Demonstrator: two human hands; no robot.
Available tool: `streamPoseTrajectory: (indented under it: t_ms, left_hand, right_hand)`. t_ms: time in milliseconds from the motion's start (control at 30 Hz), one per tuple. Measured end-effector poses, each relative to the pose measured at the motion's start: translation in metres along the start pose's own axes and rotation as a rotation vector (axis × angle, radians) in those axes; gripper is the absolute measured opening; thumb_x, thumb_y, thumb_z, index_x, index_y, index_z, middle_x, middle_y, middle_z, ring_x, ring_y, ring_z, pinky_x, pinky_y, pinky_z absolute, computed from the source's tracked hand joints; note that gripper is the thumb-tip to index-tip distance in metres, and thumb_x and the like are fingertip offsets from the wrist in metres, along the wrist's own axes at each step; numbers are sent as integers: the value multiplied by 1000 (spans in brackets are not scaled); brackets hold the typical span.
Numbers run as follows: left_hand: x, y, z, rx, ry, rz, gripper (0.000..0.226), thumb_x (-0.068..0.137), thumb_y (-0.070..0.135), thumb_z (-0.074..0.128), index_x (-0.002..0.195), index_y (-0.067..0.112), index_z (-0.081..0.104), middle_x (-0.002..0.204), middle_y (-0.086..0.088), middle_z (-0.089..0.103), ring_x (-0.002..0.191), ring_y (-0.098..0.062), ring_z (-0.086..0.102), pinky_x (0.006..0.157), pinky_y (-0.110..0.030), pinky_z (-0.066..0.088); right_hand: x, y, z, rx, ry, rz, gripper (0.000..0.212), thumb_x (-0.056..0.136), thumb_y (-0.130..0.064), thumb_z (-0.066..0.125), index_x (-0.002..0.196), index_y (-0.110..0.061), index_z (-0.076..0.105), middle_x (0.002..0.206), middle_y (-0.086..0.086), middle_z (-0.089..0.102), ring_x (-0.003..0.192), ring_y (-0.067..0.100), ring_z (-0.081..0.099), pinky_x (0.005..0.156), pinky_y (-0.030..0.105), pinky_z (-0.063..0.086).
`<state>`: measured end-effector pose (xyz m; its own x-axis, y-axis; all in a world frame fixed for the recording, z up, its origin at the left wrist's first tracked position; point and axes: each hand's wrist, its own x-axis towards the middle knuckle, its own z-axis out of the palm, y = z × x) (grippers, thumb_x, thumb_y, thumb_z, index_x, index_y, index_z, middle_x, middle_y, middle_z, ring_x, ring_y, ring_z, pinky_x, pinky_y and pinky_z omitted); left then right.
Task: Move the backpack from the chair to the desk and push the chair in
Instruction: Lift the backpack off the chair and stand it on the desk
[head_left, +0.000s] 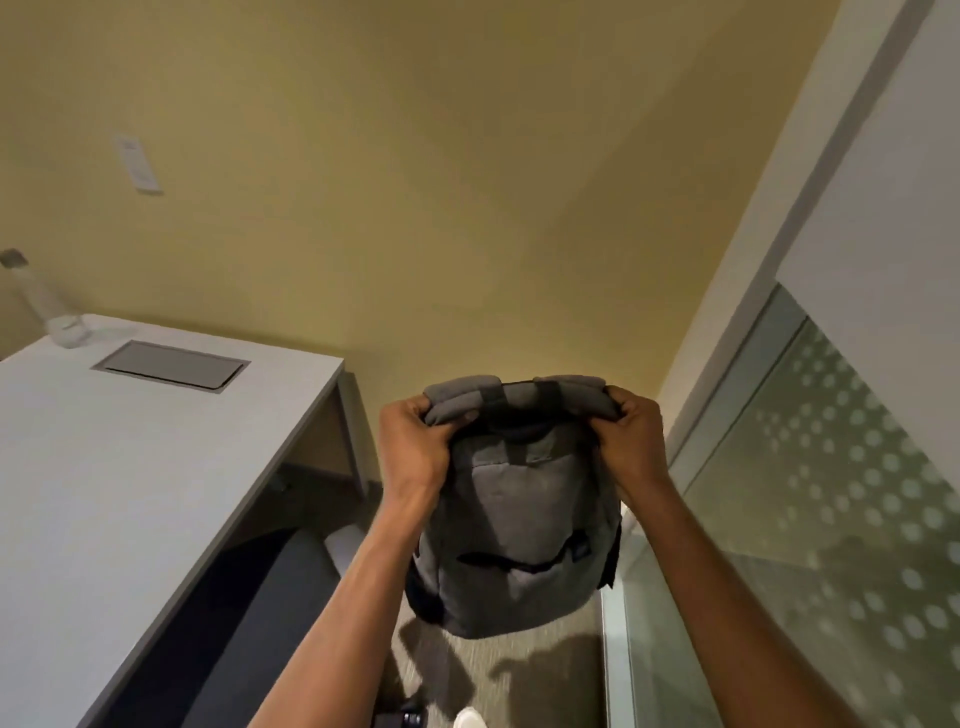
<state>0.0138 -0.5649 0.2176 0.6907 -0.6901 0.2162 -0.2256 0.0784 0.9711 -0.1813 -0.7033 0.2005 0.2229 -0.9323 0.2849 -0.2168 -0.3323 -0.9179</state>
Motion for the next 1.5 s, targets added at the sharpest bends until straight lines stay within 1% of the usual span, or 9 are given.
streamPoseTrajectory:
  t_ms: [267, 500, 633, 767, 967, 1067, 1200, 1367, 1500]
  left_hand:
    - [139, -22, -24, 111, 171, -69, 7, 85, 19, 87, 91, 19, 86, 82, 10, 83, 78, -2, 78, 73, -27, 67]
    - [233, -44, -64, 295, 408, -94, 8, 85, 25, 87, 79, 22, 82, 68, 11, 73, 62, 2, 69, 52, -10, 51]
    - [281, -69, -93, 676, 459, -95, 12, 96, 21, 72, 95, 13, 80, 88, -10, 80, 80, -31, 73, 75, -45, 62]
    - [343, -82, -124, 837, 532, -125, 15, 98, 24, 67, 99, 15, 80, 90, -14, 80, 81, -40, 72, 74, -47, 61]
    - [439, -91, -185, 913, 509, -259, 13, 94, 16, 72, 101, 14, 83, 88, -14, 80, 78, -37, 71, 78, -50, 64]
    - [482, -97, -216, 936, 487, -300, 12, 95, 10, 71, 100, 9, 83, 88, -16, 79, 79, -35, 71, 81, -49, 64]
    - [531, -102, -247, 922, 445, -355, 16, 97, 5, 69, 107, 5, 82, 97, -18, 79, 89, -35, 71, 86, -46, 60]
    - [594, -111, -275, 918, 417, -377, 13, 93, -1, 72, 104, -4, 80, 93, -21, 76, 86, -37, 70, 79, -42, 56]
    - [624, -127, -283, 867, 449, -403, 16, 96, -4, 68, 108, -5, 78, 104, -26, 77, 99, -42, 72, 92, -46, 59]
  right_hand:
    - [129, -12, 106, 105, -148, -21, 25, 89, 10, 68, 102, -7, 81, 92, 11, 79, 89, 29, 76, 80, 45, 64]
    - [219, -24, 221, 181, -294, -54, 35, 86, 13, 65, 89, -19, 81, 80, -3, 79, 74, 16, 71, 69, 37, 62]
    - [261, -30, 297, 205, -366, -79, 50, 82, 18, 64, 72, -30, 72, 64, -19, 71, 60, -7, 59, 60, 17, 51]
    - [299, -36, 371, 267, -411, -63, 59, 84, 17, 68, 63, -38, 59, 54, -28, 62, 50, -12, 53, 50, 4, 41]
    - [340, -33, 471, 337, -466, 53, 20, 85, 7, 77, 87, -12, 81, 73, -18, 76, 64, -9, 67, 63, 13, 54]
    - [347, -36, 515, 404, -494, 127, 26, 86, 3, 81, 105, -13, 83, 93, -9, 82, 83, 1, 77, 77, 18, 62]
    - [352, -42, 560, 452, -511, 190, 27, 84, -2, 85, 104, -20, 83, 89, -19, 79, 85, -2, 76, 76, 12, 60]
    - [363, -47, 616, 447, -553, 296, 34, 84, -3, 86, 79, -36, 75, 75, -20, 77, 76, 0, 75, 71, 14, 60]
    - [374, -56, 646, 399, -525, 374, 11, 87, -4, 84, 93, -11, 79, 87, -2, 76, 86, 22, 75, 87, 33, 62]
